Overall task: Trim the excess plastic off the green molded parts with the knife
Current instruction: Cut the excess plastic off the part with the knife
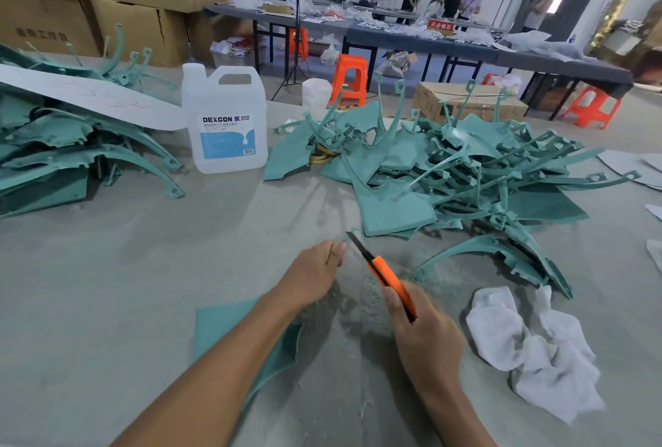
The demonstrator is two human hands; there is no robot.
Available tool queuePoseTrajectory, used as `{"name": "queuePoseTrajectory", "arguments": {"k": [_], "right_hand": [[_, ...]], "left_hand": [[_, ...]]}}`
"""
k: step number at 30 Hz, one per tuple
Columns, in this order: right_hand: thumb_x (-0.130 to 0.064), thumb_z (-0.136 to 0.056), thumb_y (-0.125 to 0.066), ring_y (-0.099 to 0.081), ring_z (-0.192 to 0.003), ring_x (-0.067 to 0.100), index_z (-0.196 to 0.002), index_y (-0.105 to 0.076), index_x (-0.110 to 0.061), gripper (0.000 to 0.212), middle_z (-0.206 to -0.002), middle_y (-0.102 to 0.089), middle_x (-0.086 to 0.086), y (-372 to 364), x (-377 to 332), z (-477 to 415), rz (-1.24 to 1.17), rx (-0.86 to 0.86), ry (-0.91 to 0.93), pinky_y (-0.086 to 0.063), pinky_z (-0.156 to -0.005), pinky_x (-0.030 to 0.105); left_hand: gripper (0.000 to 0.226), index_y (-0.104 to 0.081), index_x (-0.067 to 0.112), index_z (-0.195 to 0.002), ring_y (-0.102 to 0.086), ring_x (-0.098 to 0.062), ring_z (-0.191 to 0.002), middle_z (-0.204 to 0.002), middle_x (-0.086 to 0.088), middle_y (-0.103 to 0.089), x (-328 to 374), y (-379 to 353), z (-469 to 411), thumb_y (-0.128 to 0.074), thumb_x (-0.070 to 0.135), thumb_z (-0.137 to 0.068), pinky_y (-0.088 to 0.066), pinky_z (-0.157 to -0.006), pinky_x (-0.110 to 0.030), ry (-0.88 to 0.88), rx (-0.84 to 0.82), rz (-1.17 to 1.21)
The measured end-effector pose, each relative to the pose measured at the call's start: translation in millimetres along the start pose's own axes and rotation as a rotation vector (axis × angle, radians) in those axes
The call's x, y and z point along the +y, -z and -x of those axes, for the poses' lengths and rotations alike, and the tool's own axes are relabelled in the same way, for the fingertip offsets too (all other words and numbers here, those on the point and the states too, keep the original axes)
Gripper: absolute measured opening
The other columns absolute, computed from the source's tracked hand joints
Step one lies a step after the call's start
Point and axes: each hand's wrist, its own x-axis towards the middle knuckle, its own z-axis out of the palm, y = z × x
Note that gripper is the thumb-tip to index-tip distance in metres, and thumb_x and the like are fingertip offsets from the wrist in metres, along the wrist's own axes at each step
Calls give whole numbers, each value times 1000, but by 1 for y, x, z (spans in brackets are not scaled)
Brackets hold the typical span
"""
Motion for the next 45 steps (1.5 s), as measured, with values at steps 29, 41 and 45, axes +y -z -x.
{"name": "queuePoseTrajectory", "arguments": {"k": [29,41,45], "right_hand": [[-60,-98,-50,-60,-54,19,-89,-64,-36,29,-66,-64,-3,1,16,-8,-385,41,-264,-54,-54,43],[-60,-98,-49,-47,-48,8,-82,-60,-35,31,-57,-55,-9,1,13,-8,-380,35,-249,-40,-51,31],[-60,-99,-48,-49,-49,9,-81,-59,-39,30,-60,-57,-9,1,15,-7,-354,34,-221,-42,-50,32]], "left_hand": [[31,-67,22,-92,-57,-7,-63,-75,7,-64,100,151,18,-42,34,-107,-48,-57,-20,-90,219,1274],[19,-61,15,-101,-65,-18,-62,-90,-11,-65,-10,101,13,-50,30,-105,-56,-63,-32,493,321,949],[41,-48,32,-128,-71,-22,-66,-84,-6,-74,-10,86,30,-56,7,-97,-58,-57,-34,506,299,963]]}}
